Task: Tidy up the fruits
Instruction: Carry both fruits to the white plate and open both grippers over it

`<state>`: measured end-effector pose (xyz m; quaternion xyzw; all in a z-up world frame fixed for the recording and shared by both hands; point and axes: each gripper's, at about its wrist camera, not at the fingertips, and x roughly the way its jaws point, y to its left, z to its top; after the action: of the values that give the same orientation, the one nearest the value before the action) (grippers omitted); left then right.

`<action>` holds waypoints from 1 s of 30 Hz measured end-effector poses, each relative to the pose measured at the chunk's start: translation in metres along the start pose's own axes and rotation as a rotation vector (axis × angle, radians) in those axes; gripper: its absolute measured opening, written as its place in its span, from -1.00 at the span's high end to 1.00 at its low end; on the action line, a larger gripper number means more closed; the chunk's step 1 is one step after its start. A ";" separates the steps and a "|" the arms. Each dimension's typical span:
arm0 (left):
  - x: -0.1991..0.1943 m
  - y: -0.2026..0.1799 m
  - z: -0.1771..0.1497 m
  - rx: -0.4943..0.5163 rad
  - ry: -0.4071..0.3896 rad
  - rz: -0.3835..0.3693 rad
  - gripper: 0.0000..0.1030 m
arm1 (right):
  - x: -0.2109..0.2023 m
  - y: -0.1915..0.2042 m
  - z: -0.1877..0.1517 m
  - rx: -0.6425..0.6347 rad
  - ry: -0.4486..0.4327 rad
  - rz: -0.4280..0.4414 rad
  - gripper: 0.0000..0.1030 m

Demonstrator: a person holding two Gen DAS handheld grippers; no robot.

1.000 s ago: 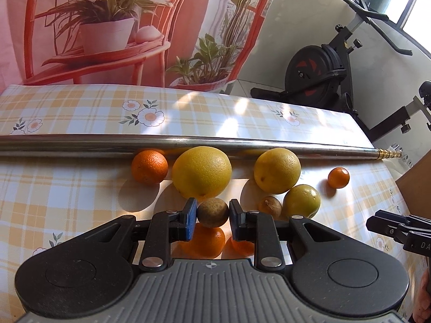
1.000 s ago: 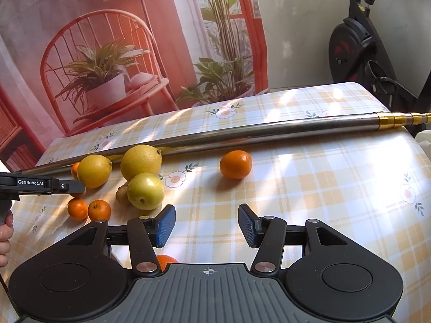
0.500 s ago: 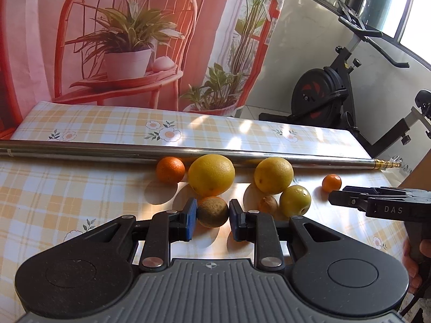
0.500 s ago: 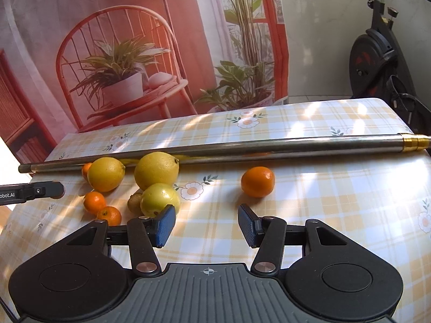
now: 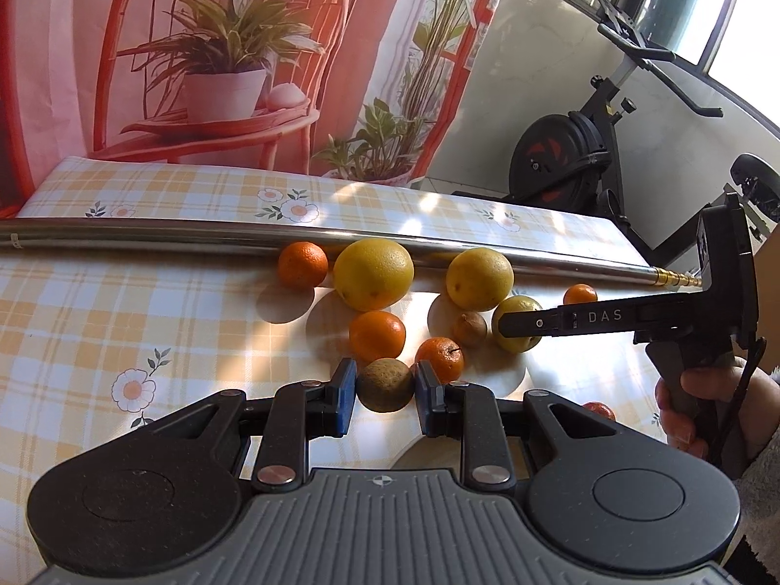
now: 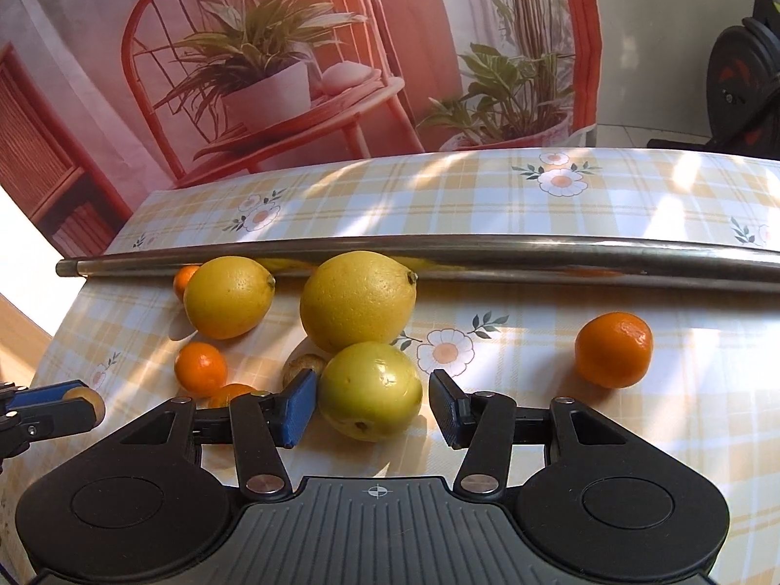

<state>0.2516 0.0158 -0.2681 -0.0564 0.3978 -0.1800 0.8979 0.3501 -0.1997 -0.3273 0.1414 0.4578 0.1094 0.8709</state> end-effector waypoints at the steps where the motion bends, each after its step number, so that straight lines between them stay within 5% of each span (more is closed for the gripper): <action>1: 0.000 0.000 -0.001 -0.002 0.002 -0.007 0.48 | 0.000 -0.001 -0.001 0.010 0.002 0.003 0.13; 8: -0.004 -0.014 -0.009 0.013 0.039 -0.070 0.48 | -0.005 -0.003 -0.005 0.036 0.004 -0.003 0.15; 20: 0.005 -0.063 -0.055 0.125 0.210 -0.237 0.48 | -0.083 -0.001 -0.043 0.044 -0.084 0.060 0.15; 30: 0.022 -0.096 -0.072 0.148 0.277 -0.266 0.48 | -0.113 0.007 -0.066 0.041 -0.126 0.075 0.15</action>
<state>0.1859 -0.0781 -0.3083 -0.0170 0.4920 -0.3319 0.8047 0.2323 -0.2199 -0.2741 0.1830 0.3985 0.1235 0.8902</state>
